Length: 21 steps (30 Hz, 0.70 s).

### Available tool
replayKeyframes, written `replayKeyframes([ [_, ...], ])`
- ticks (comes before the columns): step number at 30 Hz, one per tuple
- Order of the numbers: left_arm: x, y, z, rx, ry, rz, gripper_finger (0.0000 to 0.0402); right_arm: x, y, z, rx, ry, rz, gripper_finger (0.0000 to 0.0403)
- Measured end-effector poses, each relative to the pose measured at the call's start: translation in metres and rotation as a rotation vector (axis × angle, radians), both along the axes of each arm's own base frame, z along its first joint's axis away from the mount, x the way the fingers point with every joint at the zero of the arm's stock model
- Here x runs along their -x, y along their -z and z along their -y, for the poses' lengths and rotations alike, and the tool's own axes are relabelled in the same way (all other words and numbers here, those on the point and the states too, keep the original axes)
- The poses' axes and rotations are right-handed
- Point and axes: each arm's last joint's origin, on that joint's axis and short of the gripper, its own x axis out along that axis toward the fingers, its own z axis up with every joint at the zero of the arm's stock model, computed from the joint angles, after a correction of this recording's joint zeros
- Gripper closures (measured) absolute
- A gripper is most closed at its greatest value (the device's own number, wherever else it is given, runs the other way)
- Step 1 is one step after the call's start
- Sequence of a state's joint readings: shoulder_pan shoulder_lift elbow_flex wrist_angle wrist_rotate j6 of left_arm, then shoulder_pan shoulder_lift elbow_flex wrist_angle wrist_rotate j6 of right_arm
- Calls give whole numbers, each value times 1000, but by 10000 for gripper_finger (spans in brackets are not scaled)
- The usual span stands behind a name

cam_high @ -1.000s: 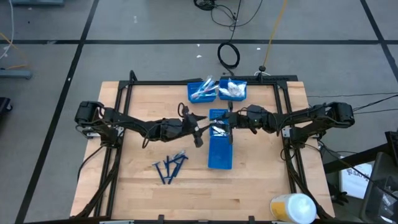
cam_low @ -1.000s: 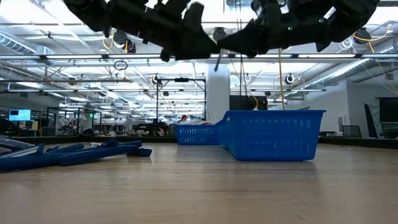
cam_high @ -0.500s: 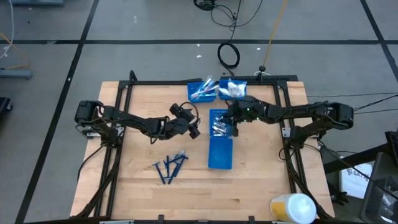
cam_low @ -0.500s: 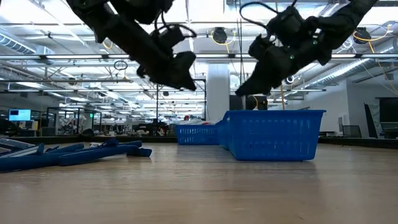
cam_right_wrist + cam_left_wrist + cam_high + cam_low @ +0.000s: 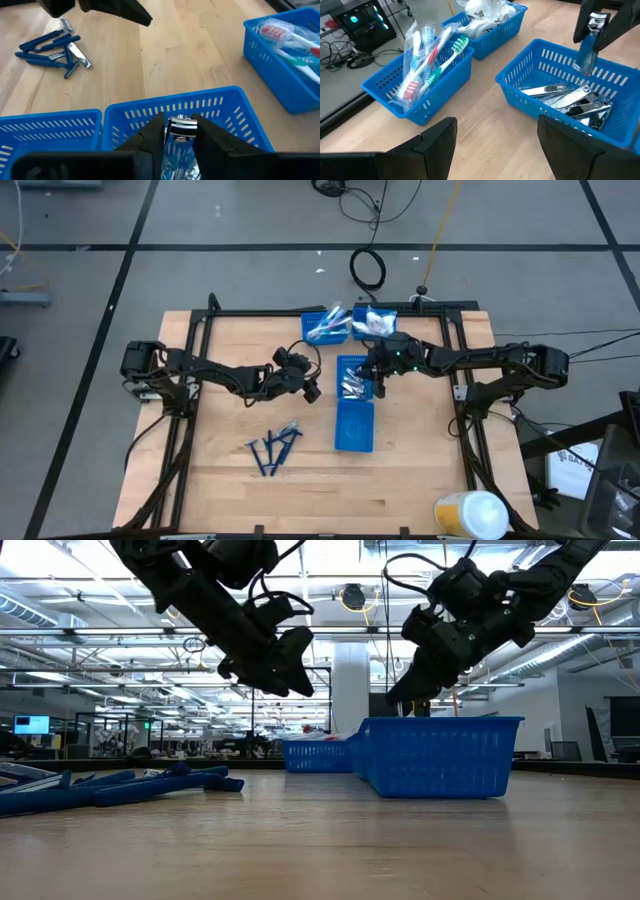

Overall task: Pick & Place Travel size toiletries
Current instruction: Put the nail clipper into the center blue bin

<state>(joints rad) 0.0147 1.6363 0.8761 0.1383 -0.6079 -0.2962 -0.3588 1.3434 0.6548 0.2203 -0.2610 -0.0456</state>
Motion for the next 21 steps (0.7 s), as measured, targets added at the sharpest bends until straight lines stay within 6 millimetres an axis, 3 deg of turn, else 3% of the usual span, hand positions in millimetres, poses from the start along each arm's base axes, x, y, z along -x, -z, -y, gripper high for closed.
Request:
replayKeyframes([
  [10, 2, 3, 1, 24, 22, -34, 133, -1, -1, 0, -23, 18, 14, 208],
  [17, 13, 21, 18, 348, 286, -232, 133, -2, -5, 1, -11, 15, 53, 169],
  [21, 29, 32, 33, 499, 293, -399, 133, -2, -5, 1, -12, 15, 52, 166],
])
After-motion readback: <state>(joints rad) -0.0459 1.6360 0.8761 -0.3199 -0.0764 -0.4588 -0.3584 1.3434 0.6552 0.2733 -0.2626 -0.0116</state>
